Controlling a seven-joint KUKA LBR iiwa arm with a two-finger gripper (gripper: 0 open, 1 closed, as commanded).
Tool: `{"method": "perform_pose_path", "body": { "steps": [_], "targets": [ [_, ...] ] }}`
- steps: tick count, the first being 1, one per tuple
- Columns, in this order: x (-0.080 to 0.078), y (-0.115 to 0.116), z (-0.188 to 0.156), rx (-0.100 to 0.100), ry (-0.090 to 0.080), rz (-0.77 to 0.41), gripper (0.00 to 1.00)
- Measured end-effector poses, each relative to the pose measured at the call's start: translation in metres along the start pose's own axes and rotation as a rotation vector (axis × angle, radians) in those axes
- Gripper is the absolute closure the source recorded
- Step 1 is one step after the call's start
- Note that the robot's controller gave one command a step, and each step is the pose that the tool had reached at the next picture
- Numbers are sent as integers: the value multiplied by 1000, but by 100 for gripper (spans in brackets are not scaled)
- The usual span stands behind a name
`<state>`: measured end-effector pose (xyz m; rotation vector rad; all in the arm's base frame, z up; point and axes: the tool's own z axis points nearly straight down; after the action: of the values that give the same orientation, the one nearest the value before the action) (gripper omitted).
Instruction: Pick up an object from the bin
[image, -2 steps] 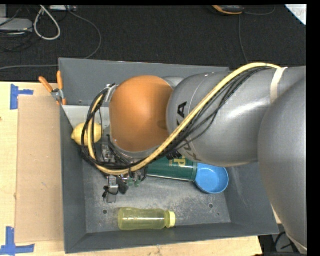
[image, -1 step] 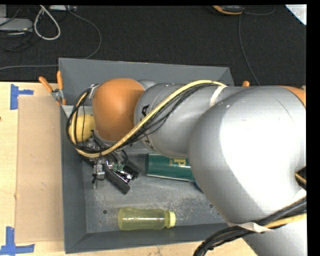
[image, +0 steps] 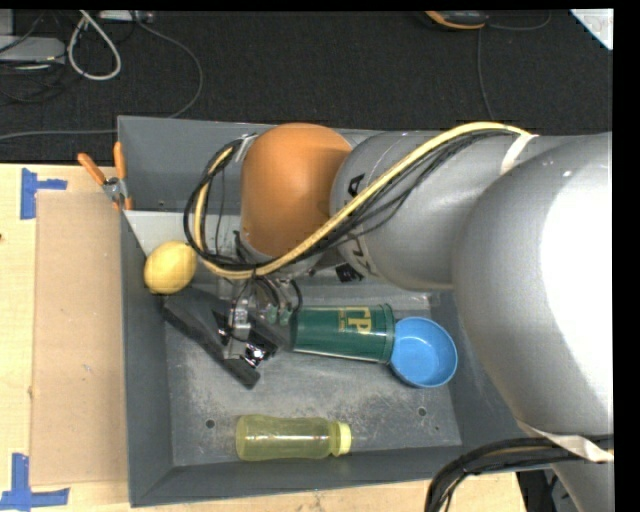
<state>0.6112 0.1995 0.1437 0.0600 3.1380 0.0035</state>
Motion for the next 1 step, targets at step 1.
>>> {"method": "perform_pose_path", "body": {
  "steps": [1],
  "targets": [
    [11, 45, 45, -2, 6, 111, 0]
  ]
}}
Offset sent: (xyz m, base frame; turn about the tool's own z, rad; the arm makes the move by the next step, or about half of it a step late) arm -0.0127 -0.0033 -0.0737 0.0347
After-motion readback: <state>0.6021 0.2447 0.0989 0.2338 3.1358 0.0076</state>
